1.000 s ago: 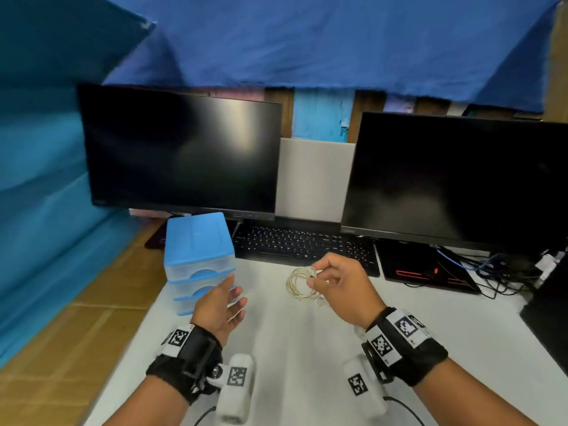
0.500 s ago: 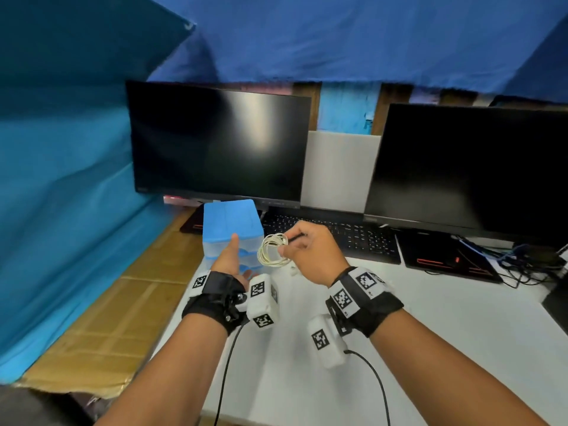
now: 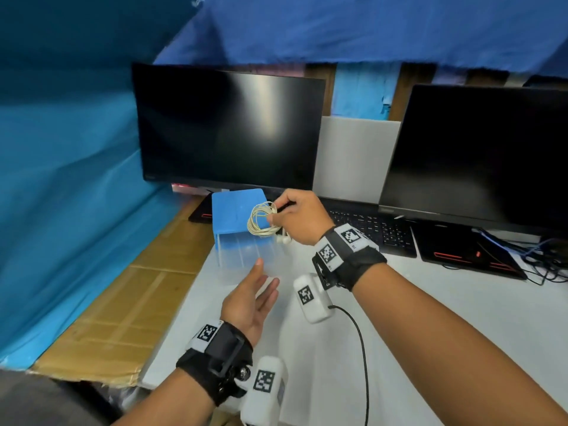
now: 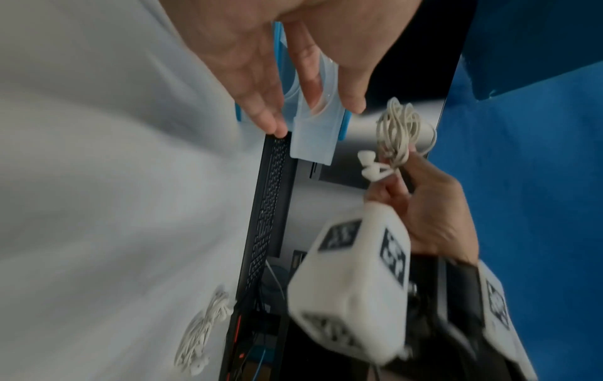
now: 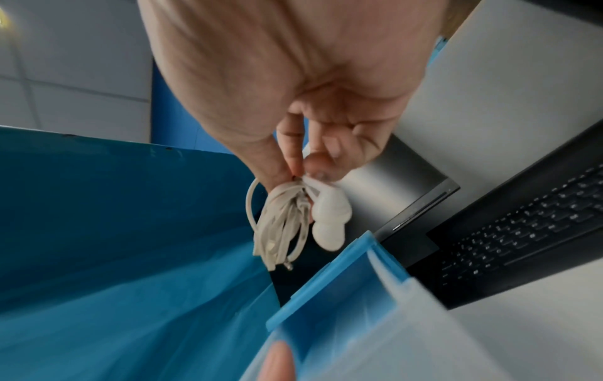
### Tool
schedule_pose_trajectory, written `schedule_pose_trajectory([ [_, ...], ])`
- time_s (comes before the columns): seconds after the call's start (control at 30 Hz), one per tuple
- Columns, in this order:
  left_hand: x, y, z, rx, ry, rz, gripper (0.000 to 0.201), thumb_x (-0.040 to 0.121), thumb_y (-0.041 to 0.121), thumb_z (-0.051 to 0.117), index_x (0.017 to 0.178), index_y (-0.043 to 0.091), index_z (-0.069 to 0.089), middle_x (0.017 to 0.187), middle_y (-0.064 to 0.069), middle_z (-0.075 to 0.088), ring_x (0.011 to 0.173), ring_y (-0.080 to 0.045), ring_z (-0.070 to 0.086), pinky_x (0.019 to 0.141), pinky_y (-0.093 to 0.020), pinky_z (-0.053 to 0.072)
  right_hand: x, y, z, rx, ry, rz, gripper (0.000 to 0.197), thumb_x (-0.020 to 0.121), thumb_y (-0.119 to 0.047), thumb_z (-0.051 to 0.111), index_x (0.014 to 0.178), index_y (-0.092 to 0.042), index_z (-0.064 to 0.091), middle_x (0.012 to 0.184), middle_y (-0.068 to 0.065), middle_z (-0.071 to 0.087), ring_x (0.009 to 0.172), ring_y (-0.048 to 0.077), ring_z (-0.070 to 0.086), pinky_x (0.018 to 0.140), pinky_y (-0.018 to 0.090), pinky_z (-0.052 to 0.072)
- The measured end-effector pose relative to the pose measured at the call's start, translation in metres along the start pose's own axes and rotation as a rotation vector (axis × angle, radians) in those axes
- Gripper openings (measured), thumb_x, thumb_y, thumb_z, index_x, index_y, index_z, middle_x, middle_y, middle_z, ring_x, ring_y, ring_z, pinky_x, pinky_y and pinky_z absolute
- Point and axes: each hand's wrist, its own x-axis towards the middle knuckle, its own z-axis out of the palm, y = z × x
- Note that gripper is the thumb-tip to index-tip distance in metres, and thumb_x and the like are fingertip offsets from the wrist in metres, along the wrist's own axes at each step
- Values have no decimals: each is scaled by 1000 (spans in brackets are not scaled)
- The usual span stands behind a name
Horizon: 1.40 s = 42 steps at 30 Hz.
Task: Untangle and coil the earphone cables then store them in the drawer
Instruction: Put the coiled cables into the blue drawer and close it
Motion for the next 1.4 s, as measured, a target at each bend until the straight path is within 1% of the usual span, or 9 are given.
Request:
schedule_pose_trajectory([
  [0.13,-6,-7,-3,34,-11,6,38,77,39,77,105,15,69,105,-3,64,80,-15,70,69,-26,58,4,-4,19,-197,-223,3,17,74,-11,81,74,-15,65,74,-2,59,60,10,51,57,20,42],
  [0.37,-6,-10,-4,58,-40,19,42,77,42,76,109,16,72,111,-2,74,104,-22,67,94,-34,54,5,-11,45,-582,-394,-13,8,84,-10,68,89,-7,74,97,3,70,87,20,65,76,31,56],
  [0.57,-7,-10,-3,-25,-75,51,26,84,22,70,105,7,71,88,0,76,79,-11,70,68,-21,57,-4,-13,50,-821,-317,-63,31,78,0,60,58,-14,40,59,3,43,56,22,46,54,30,42],
  [0.67,-6,-11,-3,-9,-67,54,18,85,22,69,98,8,71,85,-1,76,71,-8,72,62,-19,57,-9,-14,47,-844,-298,-112,6,79,-6,62,82,-11,61,79,6,62,74,26,60,65,34,53],
  [0.77,-5,-11,-3,9,-58,58,15,87,22,68,93,9,71,85,-2,75,68,-7,71,60,-20,56,-15,-10,47,-862,-214,-210,21,83,-14,62,104,-13,66,99,6,67,90,28,64,75,36,54],
  [1.0,-3,-11,-6,24,-46,71,7,90,6,61,89,5,68,88,-9,71,64,-9,69,55,-17,55,-21,0,61,-891,-355,-282,16,86,-19,57,94,-16,71,90,5,69,85,26,64,67,32,50],
  [1.17,0,-6,-8,17,-54,89,17,91,12,63,103,2,68,107,-14,72,89,-17,71,72,-22,58,-20,-4,52,-754,-387,-177,26,84,-12,47,58,-12,50,58,4,48,61,24,47,50,28,31],
  [1.33,10,9,-3,22,2,57,34,89,27,66,118,11,60,121,-12,62,99,-22,67,79,-30,54,-32,-6,13,-536,-241,-294,26,93,-34,56,108,-22,73,115,-5,72,106,16,64,93,35,51],
  [1.4,15,14,3,46,18,15,39,86,36,66,119,17,56,123,-9,58,98,-23,65,77,-31,54,-36,3,-11,-368,-134,-273,24,91,-32,61,107,-19,74,111,-5,74,104,11,66,95,33,51],
])
